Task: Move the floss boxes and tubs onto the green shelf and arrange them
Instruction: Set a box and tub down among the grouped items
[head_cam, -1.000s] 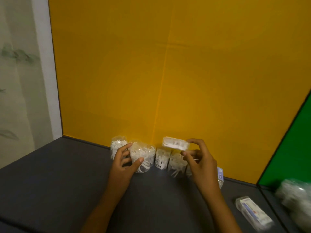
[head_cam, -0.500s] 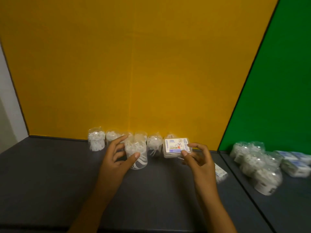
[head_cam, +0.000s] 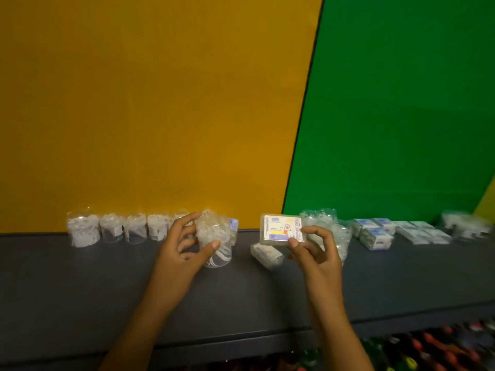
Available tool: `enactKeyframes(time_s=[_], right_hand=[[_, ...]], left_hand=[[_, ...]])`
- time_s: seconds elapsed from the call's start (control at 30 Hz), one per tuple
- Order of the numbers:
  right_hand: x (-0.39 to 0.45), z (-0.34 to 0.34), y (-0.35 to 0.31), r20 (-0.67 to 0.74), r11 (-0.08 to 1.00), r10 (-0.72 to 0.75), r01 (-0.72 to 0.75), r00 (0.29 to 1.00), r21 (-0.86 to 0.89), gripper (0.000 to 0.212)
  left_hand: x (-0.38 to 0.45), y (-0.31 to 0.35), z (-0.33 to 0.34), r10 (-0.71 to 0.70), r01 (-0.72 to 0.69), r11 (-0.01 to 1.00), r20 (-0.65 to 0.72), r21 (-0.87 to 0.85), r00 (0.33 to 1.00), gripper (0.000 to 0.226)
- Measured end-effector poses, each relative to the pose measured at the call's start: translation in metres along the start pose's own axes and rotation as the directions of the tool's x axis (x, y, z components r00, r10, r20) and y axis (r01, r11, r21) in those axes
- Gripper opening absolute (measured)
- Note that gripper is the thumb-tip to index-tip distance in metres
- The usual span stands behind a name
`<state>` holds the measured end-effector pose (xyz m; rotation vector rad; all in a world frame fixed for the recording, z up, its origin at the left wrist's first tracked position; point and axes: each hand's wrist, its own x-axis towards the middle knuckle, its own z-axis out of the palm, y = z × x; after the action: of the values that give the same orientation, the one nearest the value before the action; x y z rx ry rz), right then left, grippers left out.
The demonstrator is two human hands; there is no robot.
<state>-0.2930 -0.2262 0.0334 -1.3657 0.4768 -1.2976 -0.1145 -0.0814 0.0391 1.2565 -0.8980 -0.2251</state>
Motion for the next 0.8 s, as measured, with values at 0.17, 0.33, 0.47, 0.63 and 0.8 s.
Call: enactKeyframes(time_s=[0.17, 0.33, 0.47, 0.63, 0.8], right_hand=[[0.010, -0.089, -0.025, -0.049, 0.999, -0.004, 0.002, 0.999, -0.049, 0.026], [0.015, -0.178, -0.038, -0.137, 0.996, -0.031, 0.019, 0.990, -0.085, 0.027], [0.014, -0.236, -0.047, -0.180, 0.994, -0.040, 0.022, 0.983, -0.104, 0.027], [0.028, -0.295, -0.055, -0.213, 0.991, -0.070, 0.043, 0.975, -0.125, 0.027], [0.050, -0.338, -0.055, -0.243, 0.982, -0.099, 0.055, 0.965, -0.181, 0.026]], left_hand=[[-0.022, 0.020, 0.084, 0.032, -0.032, 0.999, 0.037, 0.004, 0.999, 0.054], [-0.045, 0.020, 0.169, 0.054, -0.053, 0.998, 0.103, -0.017, 0.993, 0.047], [-0.059, 0.013, 0.227, 0.045, -0.039, 0.998, 0.154, -0.043, 0.987, 0.048], [-0.062, 0.011, 0.286, 0.036, -0.029, 0.999, 0.190, -0.039, 0.981, 0.048], [-0.049, -0.004, 0.336, 0.045, -0.039, 0.999, 0.227, -0.033, 0.973, 0.048]])
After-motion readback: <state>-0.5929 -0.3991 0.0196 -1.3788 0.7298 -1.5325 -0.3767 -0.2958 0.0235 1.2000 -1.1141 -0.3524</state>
